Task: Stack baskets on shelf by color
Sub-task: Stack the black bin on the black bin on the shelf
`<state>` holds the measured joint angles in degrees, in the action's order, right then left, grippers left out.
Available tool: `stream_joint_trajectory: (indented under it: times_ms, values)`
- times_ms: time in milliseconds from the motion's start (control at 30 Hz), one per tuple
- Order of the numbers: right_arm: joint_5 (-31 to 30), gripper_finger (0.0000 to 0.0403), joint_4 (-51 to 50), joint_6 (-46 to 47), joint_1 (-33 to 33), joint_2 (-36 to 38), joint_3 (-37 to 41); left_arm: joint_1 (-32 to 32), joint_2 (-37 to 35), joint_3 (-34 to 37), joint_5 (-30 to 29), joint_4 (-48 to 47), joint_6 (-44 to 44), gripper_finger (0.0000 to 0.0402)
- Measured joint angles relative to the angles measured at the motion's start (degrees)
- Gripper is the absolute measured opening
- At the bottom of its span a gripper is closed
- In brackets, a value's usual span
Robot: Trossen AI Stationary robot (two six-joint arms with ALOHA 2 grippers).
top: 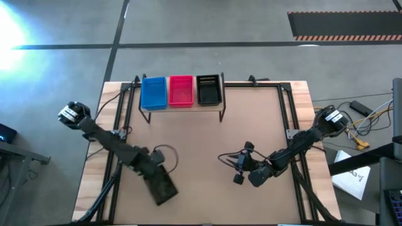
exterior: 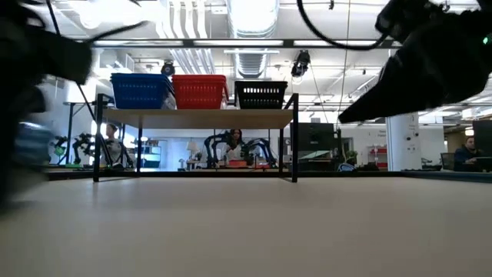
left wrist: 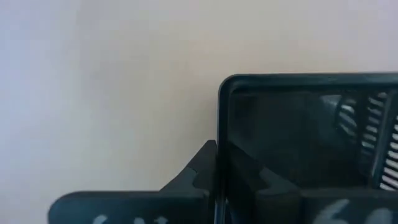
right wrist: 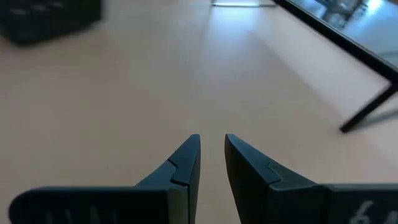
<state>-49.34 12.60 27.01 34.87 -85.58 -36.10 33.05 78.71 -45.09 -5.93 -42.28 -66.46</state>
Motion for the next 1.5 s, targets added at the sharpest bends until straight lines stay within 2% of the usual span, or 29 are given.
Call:
stream_joint_trajectory:
  times_ms: [167,367,533,700,867,1067,1233,1300,1500]
  values:
    - [1.46,0.0066,-0.33,-5.83,2.23,5.22,0.00,-12.41,2.89,-2.40,-2.33,9.58,17.49,0.0001]
    - [2.51,0.0066,-0.82,-10.02,4.55,9.51,0.00,-23.89,11.62,-9.40,-1.94,20.64,37.55,0.0000]
    - [9.33,0.0066,-2.83,-8.65,4.48,9.75,-0.04,-27.83,20.58,-18.35,-1.33,20.84,47.72,0.0000]
    - [10.90,0.0066,-2.69,-8.06,4.48,7.02,-0.04,-28.29,27.86,-26.64,-1.16,20.84,55.28,0.0003]
    - [14.69,0.0073,-1.20,-7.86,4.07,5.57,-0.52,-28.45,31.44,-31.90,-1.19,20.66,59.51,0.0055]
    - [19.24,0.0127,-1.45,-9.79,2.51,2.96,-5.88,-28.86,28.44,-34.58,-1.71,19.98,59.71,0.0136]
    - [21.46,0.0173,-4.96,-11.52,1.35,-1.64,-12.30,-27.05,19.86,-34.90,-3.70,16.85,55.83,0.0158]
    - [22.07,0.0184,-9.91,-11.38,0.83,-4.08,-15.61,-24.44,15.98,-33.14,-8.52,15.42,54.51,0.0159]
    - [22.74,0.0194,-24.72,-11.22,-0.80,-12.00,-26.91,-12.55,5.91,-23.79,-31.17,16.94,48.47,0.0159]
